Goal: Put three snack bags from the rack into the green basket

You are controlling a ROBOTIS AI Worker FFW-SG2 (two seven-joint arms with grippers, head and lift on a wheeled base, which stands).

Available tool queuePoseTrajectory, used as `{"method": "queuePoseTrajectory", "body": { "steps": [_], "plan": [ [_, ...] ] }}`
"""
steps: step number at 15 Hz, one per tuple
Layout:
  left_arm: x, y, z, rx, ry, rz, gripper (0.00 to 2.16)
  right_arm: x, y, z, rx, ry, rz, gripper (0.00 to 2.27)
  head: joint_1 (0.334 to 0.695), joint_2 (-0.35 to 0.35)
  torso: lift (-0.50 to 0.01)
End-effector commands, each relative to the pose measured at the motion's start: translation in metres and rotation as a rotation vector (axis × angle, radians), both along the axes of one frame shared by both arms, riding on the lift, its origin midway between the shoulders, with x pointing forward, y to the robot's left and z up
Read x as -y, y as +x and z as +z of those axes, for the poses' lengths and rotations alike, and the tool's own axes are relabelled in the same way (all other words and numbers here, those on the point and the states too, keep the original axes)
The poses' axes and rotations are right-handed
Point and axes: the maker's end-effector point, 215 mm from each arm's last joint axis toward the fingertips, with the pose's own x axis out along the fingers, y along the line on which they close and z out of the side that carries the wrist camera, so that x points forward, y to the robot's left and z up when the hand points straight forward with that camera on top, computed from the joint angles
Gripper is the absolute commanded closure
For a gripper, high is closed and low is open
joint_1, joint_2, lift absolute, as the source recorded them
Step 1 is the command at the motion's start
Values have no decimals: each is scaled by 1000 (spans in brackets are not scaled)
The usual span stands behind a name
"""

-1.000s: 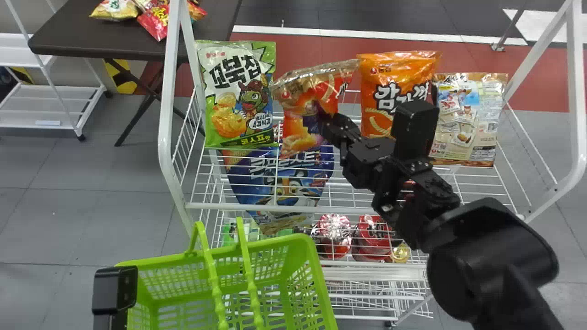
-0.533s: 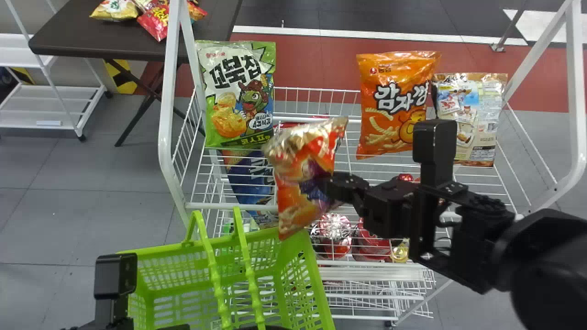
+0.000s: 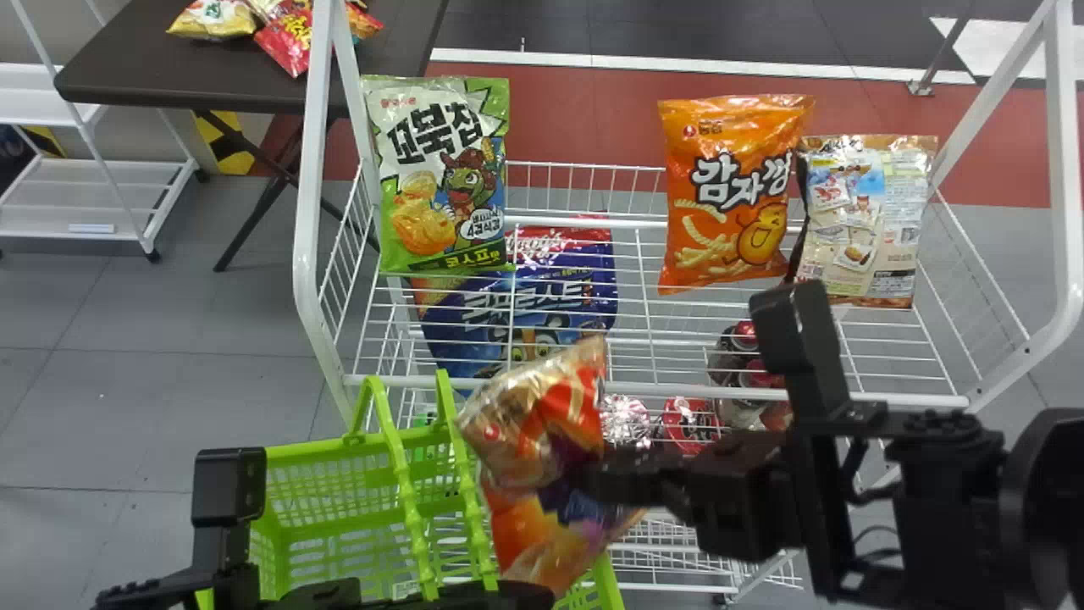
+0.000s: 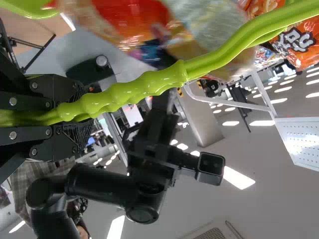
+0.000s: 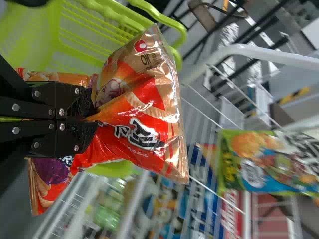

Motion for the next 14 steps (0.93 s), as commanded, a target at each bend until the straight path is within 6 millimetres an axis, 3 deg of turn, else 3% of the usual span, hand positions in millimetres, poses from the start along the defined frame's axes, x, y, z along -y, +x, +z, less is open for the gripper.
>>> {"method": "queuePoseTrajectory", "body": {
  "steps": [1,4,5,6,7,8,11,14],
  "plan": [
    [2,0,5,6,-13,-1,2148,-17,-20,-11,-68,39,36,2250,695,-9,0],
    [2,0,7,7,-21,-2,2148,-34,-30,-20,-114,81,48,2219,695,45,0],
    [2,-1,8,6,-25,-2,2148,-35,-32,-27,-133,83,48,2047,695,60,0],
    [0,-1,8,7,-27,1,2148,-36,-32,-31,-138,89,37,1639,695,71,0],
    [0,-2,9,6,-31,2,2148,-37,-31,-34,-140,100,25,697,695,83,0],
    [0,-2,9,6,-31,2,2148,-36,-33,-40,-155,96,24,-2,695,83,0],
    [0,-2,9,6,-31,2,2148,-34,-30,-45,-175,118,6,-2,695,94,0],
    [-1,-3,10,6,-31,3,2148,-31,-27,-26,-206,220,-7,-2,695,91,0]
  ]
}}
